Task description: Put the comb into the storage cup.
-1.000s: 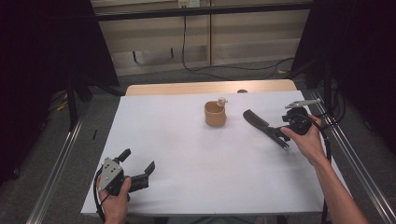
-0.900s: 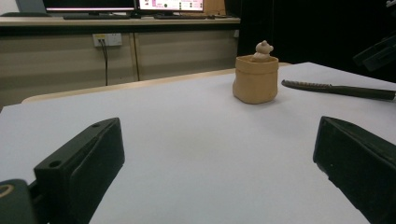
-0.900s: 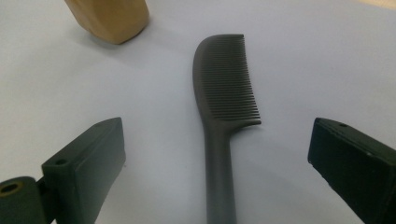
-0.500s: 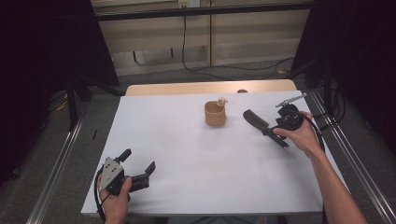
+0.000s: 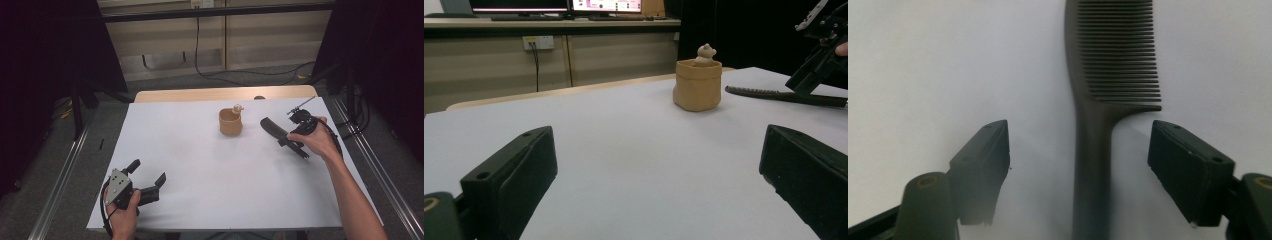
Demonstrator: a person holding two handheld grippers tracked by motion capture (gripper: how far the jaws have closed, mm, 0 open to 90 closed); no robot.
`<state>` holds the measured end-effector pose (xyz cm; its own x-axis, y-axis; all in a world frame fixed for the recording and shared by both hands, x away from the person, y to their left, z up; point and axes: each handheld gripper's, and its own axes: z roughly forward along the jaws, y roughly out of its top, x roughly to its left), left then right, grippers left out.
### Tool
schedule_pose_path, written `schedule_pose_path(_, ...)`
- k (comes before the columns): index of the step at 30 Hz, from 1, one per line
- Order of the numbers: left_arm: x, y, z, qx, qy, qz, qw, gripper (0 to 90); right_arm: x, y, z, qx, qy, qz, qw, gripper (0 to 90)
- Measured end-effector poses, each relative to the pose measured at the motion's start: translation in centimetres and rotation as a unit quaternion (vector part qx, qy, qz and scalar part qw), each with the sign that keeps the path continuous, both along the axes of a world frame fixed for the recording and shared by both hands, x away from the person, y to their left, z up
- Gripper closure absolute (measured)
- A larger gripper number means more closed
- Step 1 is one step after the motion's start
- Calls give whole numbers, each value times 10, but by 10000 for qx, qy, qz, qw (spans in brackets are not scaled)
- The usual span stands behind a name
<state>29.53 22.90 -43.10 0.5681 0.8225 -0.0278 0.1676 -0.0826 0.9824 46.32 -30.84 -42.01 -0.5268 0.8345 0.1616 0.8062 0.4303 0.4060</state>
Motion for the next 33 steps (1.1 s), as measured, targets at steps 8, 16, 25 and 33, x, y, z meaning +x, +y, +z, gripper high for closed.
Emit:
schedule_pose_path(8, 0, 0, 0, 3, 1, -11, 10000, 21, 5, 0, -4, -295, 154, 53, 9994, 369)
schedule_pose_path(16, 0, -1, 0, 30, 18, -43, 10000, 21, 6, 4, -8, -470, 218, 124, 9986, 468)
schedule_pose_path(25, 1, -1, 0, 22, 24, -49, 10000, 21, 8, 10, -7, -804, 262, 179, 9963, 528)
schedule_pose_path(33, 1, 0, 0, 3, 19, -43, 10000, 21, 13, 18, -6, -1003, 291, 268, 9942, 592)
